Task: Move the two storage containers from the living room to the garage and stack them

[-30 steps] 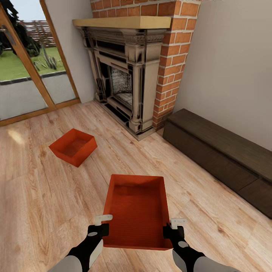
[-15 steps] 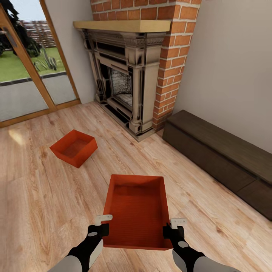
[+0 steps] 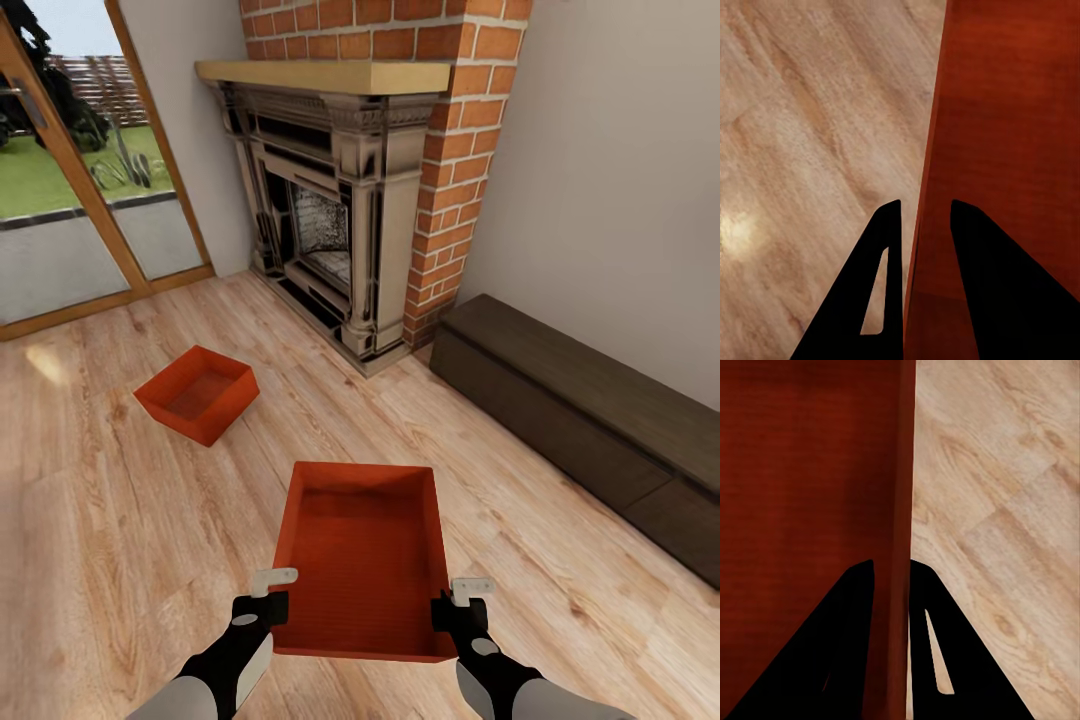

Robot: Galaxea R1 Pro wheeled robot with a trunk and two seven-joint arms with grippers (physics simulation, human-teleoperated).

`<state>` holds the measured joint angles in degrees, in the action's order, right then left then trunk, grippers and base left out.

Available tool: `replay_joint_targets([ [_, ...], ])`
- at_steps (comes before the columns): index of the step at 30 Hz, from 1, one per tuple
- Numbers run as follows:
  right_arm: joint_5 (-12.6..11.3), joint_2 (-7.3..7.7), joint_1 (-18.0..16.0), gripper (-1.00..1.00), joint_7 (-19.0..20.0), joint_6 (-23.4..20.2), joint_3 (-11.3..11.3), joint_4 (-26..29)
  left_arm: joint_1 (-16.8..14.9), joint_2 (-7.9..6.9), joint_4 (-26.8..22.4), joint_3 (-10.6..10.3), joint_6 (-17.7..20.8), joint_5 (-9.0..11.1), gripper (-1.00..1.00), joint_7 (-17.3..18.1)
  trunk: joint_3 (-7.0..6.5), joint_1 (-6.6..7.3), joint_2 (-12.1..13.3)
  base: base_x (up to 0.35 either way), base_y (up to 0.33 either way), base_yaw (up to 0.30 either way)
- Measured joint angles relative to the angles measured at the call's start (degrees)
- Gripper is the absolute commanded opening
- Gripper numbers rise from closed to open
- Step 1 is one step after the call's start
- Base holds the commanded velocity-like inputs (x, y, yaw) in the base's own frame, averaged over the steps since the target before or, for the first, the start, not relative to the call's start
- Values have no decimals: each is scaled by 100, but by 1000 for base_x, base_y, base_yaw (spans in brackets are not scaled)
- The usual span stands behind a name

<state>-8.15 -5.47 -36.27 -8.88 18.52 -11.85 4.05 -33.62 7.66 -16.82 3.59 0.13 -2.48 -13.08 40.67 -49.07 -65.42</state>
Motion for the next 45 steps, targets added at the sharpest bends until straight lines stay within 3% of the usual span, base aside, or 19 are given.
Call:
replay_joint_targets([
  [35, -21, 1, -1, -100, -1, 2, -21, 3, -1, -1, 3, -7, -8, 11, -100, -1, -629, 769, 1405, 0, 0, 0],
  [45, 2, 0, 1, -100, -3, -1, -5, 7, 0, -2, 0, -13, -8, 21, -100, -2, -630, 770, 1406, 0, 0, 0],
])
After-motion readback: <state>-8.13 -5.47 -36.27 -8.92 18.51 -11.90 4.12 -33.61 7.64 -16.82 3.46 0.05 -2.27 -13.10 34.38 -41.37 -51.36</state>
